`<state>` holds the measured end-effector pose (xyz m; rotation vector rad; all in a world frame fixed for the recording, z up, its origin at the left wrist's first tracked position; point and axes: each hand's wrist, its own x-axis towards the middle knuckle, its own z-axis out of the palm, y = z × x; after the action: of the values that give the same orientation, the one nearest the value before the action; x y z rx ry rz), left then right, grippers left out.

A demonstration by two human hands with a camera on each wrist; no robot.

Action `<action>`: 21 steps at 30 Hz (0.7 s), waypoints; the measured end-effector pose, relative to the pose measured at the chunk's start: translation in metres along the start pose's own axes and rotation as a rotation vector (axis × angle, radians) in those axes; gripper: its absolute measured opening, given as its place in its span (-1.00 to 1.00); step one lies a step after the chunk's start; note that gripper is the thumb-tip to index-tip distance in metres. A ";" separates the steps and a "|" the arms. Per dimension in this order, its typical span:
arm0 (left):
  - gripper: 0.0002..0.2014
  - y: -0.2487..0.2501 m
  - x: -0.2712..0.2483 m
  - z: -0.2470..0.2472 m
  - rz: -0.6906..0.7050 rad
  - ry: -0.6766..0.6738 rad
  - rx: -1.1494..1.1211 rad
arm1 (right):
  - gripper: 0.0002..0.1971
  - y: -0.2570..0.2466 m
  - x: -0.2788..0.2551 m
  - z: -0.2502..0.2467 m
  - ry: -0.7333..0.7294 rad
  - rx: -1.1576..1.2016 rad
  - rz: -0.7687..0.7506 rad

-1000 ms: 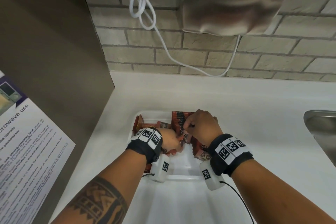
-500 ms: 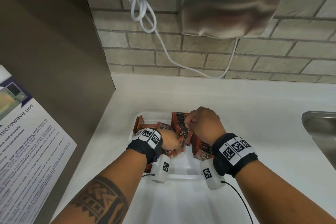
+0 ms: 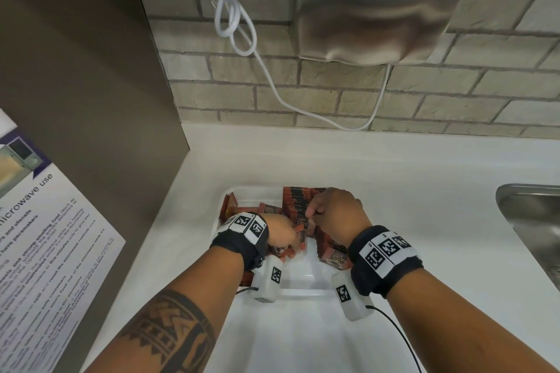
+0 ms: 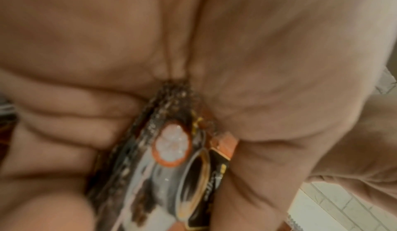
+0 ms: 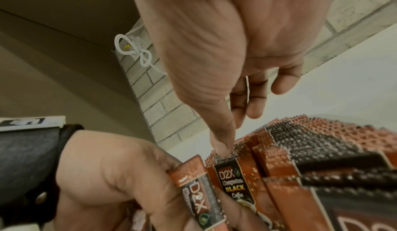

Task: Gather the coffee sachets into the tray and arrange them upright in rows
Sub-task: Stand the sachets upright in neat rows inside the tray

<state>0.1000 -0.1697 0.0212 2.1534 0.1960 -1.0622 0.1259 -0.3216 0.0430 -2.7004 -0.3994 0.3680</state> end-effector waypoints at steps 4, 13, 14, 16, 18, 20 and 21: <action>-0.69 -0.003 0.001 0.000 0.004 0.014 -0.017 | -0.78 0.002 -0.001 -0.001 0.024 0.031 0.011; -0.67 -0.016 -0.008 -0.007 0.061 0.029 -0.226 | -0.77 0.006 -0.003 -0.007 0.062 0.138 -0.030; -0.66 -0.018 -0.011 -0.009 0.092 0.029 -0.304 | -0.78 0.006 -0.005 -0.009 0.059 0.190 -0.045; -0.68 -0.024 -0.016 -0.013 0.188 0.024 -0.494 | -0.88 0.005 -0.010 -0.014 0.018 0.310 -0.084; -0.70 -0.027 -0.023 -0.015 0.290 0.039 -0.605 | -0.94 0.002 -0.014 -0.017 -0.021 0.397 -0.126; -0.72 -0.028 -0.027 -0.016 0.366 0.078 -0.641 | -0.93 0.000 -0.015 -0.020 -0.012 0.441 -0.130; -0.73 -0.028 -0.027 -0.016 0.395 0.094 -0.645 | -0.94 -0.002 -0.014 -0.021 0.001 0.465 -0.118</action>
<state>0.0806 -0.1340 0.0330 1.5671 0.1249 -0.5653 0.1191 -0.3315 0.0647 -2.2148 -0.4124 0.3721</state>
